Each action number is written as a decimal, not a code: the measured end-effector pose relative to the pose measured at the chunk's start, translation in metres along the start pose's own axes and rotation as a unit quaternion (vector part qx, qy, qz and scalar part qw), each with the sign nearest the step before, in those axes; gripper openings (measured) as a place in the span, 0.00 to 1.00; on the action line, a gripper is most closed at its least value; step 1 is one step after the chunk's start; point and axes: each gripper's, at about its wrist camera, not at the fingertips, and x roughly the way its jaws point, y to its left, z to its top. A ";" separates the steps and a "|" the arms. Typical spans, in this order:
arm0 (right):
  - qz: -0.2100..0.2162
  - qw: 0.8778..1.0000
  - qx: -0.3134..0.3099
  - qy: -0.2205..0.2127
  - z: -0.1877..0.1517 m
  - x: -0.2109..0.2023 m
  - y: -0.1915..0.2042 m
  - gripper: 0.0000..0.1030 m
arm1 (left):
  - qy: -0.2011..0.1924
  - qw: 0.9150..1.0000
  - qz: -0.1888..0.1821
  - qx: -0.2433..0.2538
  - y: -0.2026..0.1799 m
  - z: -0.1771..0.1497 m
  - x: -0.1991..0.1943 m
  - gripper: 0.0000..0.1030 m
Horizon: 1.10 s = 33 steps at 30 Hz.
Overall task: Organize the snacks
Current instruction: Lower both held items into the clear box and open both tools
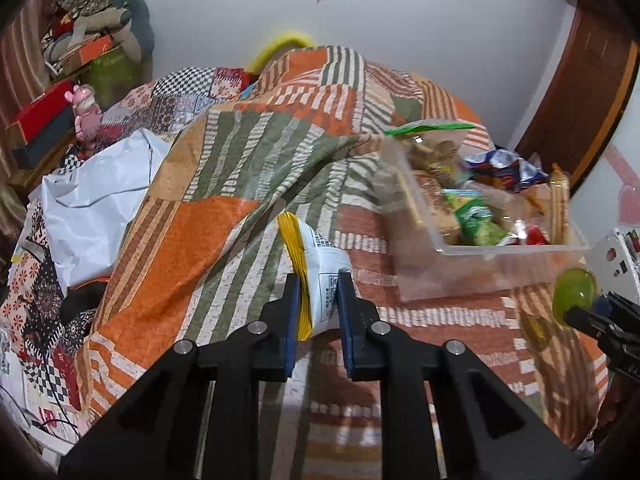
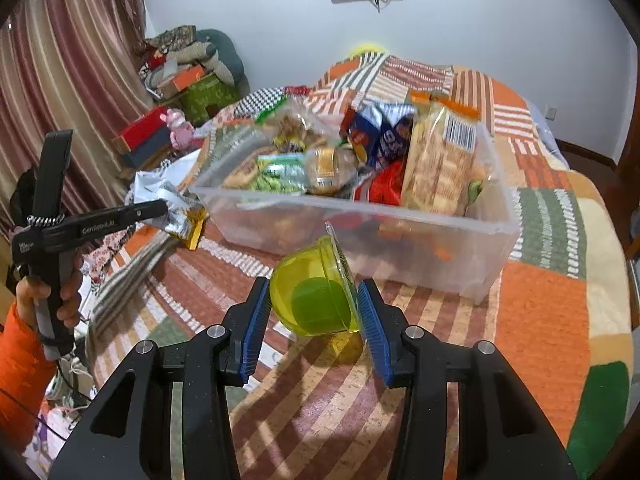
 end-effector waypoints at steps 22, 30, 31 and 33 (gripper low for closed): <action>-0.012 0.997 0.008 -0.081 0.051 -0.016 -0.008 0.40 | -0.083 0.993 -0.070 0.047 -0.069 0.044 -0.048 0.16; -0.022 0.998 0.005 -0.062 0.061 0.010 -0.013 0.40 | -0.070 0.991 -0.101 0.044 -0.087 0.050 -0.023 0.16; -0.021 0.998 0.005 -0.059 0.061 0.014 -0.013 0.40 | -0.068 0.991 -0.103 0.043 -0.087 0.051 -0.020 0.16; -0.021 0.998 0.007 -0.052 0.062 0.020 -0.014 0.40 | -0.064 0.991 -0.106 0.041 -0.088 0.053 -0.013 0.16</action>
